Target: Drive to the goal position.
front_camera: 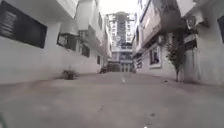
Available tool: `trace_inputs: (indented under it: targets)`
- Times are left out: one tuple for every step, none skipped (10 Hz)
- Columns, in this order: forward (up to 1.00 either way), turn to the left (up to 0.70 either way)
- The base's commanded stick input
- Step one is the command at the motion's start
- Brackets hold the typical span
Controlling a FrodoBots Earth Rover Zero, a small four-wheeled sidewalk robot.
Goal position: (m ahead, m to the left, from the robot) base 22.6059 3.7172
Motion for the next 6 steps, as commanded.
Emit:
trace_inputs:
  targets:
    - [1.00, -0.35]
    - [1.00, -0.27]
    - [1.00, -0.05]
    - [1.00, 0.05]
    - [1.00, 0.05]
    - [1.00, 0.05]
